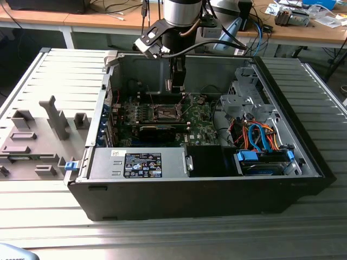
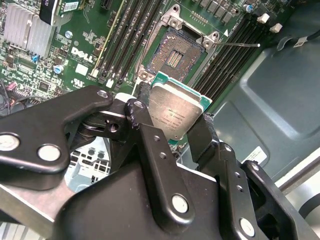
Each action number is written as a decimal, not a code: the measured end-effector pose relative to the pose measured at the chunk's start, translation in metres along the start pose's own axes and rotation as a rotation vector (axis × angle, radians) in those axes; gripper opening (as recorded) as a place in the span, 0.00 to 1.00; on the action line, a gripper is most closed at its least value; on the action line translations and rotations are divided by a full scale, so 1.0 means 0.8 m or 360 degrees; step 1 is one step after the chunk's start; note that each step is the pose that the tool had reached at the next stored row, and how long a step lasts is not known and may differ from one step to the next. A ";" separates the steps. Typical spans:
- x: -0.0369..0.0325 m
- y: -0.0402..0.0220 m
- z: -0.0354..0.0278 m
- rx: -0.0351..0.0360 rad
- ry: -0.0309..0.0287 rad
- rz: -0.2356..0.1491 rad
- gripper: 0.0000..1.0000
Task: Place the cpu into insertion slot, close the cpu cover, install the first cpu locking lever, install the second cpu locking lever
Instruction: 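Place the cpu into insertion slot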
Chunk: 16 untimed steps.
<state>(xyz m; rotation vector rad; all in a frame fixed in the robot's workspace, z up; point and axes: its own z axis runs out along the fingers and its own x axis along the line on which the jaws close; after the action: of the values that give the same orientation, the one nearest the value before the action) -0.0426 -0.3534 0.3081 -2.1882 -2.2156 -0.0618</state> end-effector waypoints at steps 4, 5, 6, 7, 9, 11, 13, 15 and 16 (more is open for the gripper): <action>0.0000 0.0000 0.0000 0.0000 0.00001 0.0004 0.54; 0.0000 0.0000 0.0000 0.0000 0.00000 0.0005 0.54; 0.0000 0.0000 0.0000 0.0000 0.00000 0.0006 0.54; 0.0000 0.0000 0.0000 0.0000 0.00001 0.0007 0.54; 0.0000 0.0000 0.0000 0.0000 0.00000 0.0009 0.54; 0.0000 0.0000 0.0000 0.0000 -0.00001 0.0011 0.54; 0.0000 0.0000 0.0000 -0.0001 0.00000 0.0014 0.54; 0.0000 0.0000 0.0000 -0.0001 -0.00001 0.0016 0.54; 0.0000 0.0000 0.0000 -0.0001 -0.00002 0.0018 0.54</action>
<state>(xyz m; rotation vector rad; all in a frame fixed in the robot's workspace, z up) -0.0426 -0.3534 0.3080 -2.2008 -2.2034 -0.0621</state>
